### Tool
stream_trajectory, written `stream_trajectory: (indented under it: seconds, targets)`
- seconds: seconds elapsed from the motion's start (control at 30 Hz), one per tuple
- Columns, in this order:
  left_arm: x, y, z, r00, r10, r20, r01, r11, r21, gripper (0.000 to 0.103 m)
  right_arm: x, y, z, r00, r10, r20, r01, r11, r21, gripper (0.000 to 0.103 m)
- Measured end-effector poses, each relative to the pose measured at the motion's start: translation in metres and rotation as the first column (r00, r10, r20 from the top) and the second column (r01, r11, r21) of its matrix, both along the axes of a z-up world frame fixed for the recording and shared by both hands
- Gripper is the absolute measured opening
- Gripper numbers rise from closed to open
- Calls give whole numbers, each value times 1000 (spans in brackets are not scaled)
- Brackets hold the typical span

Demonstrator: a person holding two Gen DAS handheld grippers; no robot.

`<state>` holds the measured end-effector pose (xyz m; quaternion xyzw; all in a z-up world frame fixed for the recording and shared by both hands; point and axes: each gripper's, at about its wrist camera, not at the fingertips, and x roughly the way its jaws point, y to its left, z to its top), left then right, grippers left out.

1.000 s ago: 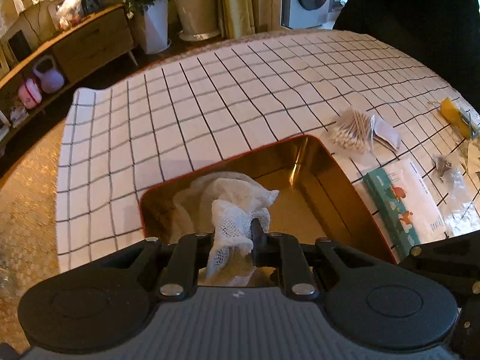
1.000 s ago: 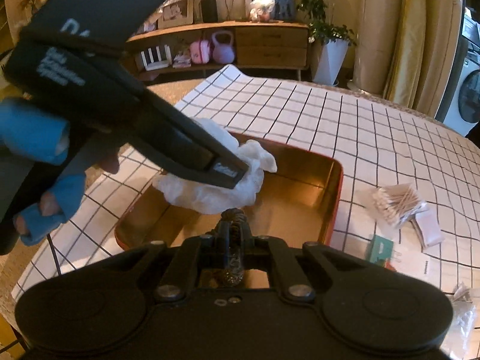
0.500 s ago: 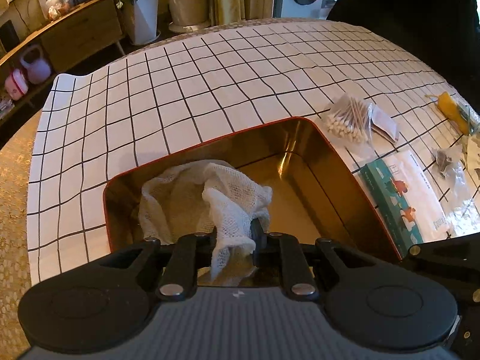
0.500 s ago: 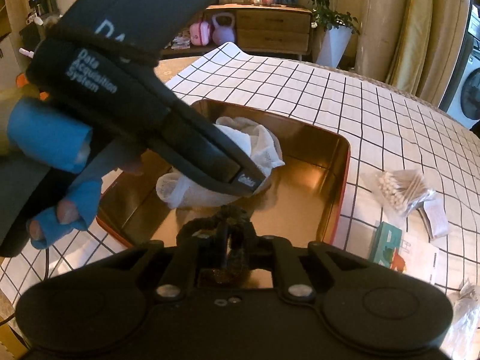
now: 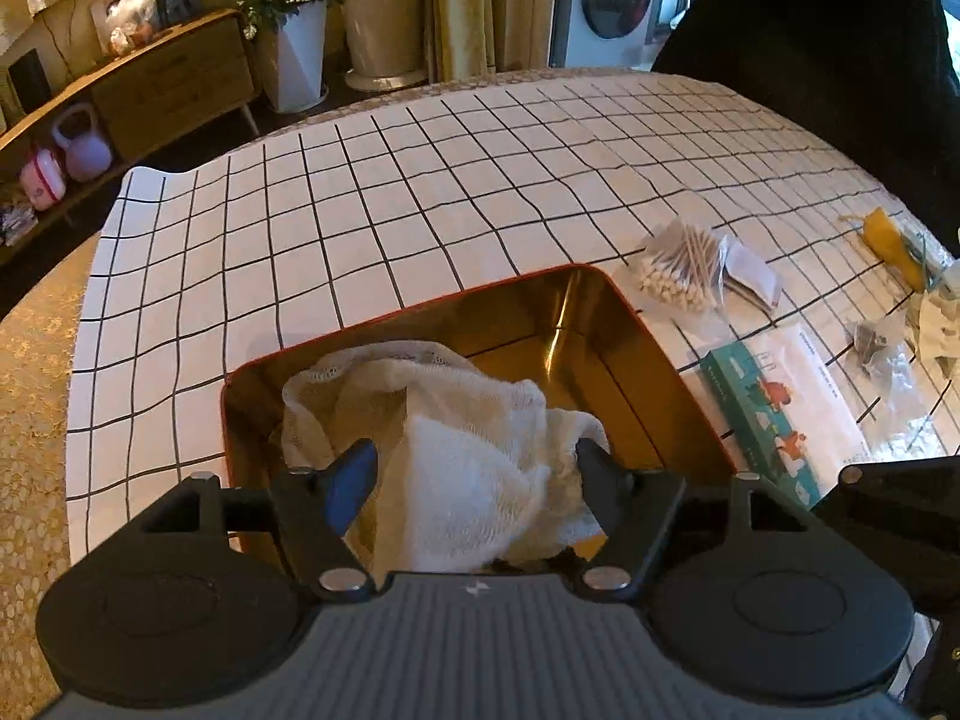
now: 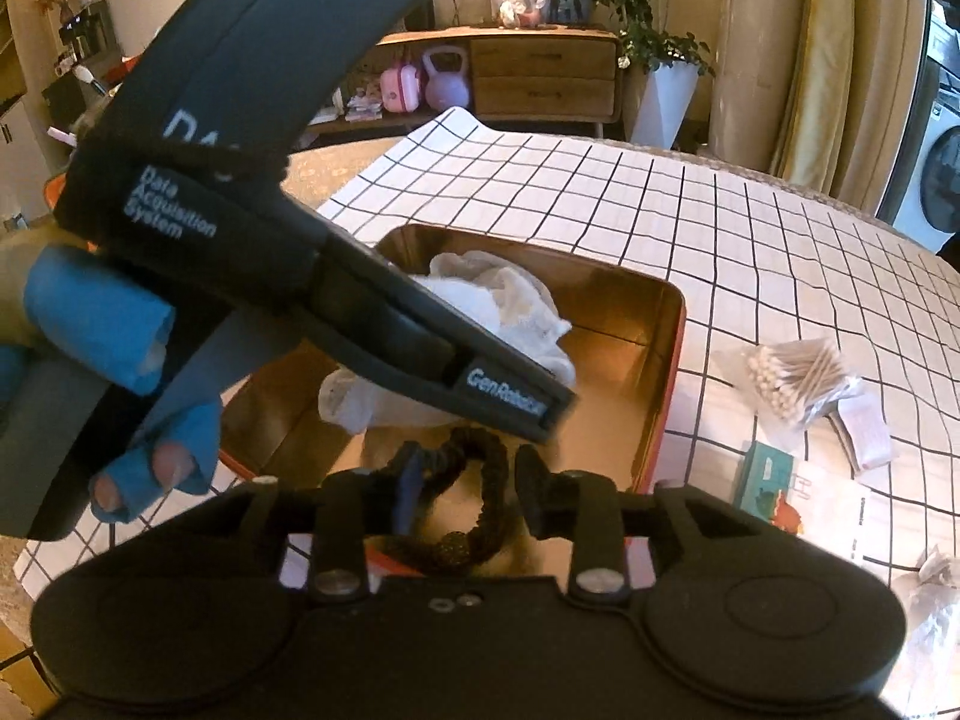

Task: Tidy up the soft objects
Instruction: 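Carry the gauze and hair tie into the red tin box and release both, then move the left gripper to the bag of cotton swabs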

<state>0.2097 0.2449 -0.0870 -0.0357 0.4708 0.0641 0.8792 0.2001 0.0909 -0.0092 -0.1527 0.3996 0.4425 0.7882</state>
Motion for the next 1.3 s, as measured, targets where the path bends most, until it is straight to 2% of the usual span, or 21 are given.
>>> stream_trajectory:
  seconds: [0.1,0.23,0.4,0.83,0.9,0.97,1.13,1.3]
  targets:
    - [-4,-1,9,1000,13,10,-13,1000,2,72,0,-6,7,1000,0,7,0,1000,12,38]
    - [-12,-7,21,999,9,31,-9,1000,2,72,-7,-17,20,1000,-5,23,4,999,41,51]
    - [-24,-19,39,998,2,63,-2,1000,6,72,-9,-35,34,999,-18,33,16,997,73,60]
    - [-56,-56,86,983,3,183,-3,1000,1,72,-9,-89,69,997,-46,66,35,985,168,81]
    - [-60,-62,91,980,-1,198,1,1000,0,73,-10,-99,74,996,-54,70,41,983,180,84]
    - [-65,-70,96,976,0,219,0,1000,1,80,-11,-111,79,996,-59,73,44,980,194,87]
    - [-73,-89,102,967,-10,254,16,1000,-24,81,-19,-144,87,992,-92,84,72,973,218,96]
    - [-72,-113,102,959,-28,281,40,999,-37,81,-18,-183,90,984,-142,105,115,966,233,100]
